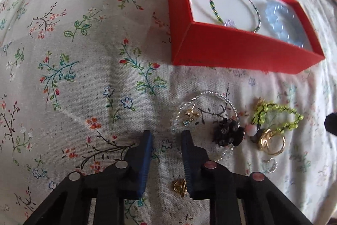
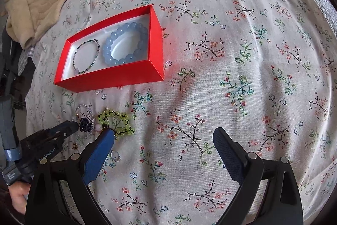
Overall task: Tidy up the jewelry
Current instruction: 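Grasp the clear beaded bracelet with left gripper while right grasps the yellow-green bead bracelet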
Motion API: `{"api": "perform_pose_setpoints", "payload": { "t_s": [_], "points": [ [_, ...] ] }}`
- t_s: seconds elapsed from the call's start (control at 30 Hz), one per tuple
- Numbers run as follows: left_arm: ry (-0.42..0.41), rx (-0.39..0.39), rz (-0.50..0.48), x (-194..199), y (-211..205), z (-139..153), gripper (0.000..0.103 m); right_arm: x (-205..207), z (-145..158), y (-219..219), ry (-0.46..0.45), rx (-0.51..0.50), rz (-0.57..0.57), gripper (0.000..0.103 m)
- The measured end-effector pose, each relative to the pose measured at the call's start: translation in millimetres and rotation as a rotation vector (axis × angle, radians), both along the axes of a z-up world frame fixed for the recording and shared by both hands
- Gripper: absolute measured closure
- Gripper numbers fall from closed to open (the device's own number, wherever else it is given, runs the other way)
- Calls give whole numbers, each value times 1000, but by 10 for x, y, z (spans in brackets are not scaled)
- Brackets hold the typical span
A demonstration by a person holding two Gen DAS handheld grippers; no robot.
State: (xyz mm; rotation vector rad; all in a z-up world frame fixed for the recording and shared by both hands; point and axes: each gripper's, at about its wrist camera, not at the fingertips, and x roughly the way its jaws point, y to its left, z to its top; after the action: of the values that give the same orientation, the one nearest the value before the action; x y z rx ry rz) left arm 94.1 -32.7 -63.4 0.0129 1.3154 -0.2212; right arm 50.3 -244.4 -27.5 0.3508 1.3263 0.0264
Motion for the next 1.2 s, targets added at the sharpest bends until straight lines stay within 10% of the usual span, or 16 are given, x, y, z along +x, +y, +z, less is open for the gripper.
{"api": "perform_pose_setpoints", "payload": {
  "t_s": [0.5,1.2],
  "points": [
    [-83,-89,-11,-161,-35,377,103,99,-140,220,-2,20,43,21],
    [-160,-125,-28,-364,60,713,103,153,-296,672,-24,-158,150,85]
  ]
}}
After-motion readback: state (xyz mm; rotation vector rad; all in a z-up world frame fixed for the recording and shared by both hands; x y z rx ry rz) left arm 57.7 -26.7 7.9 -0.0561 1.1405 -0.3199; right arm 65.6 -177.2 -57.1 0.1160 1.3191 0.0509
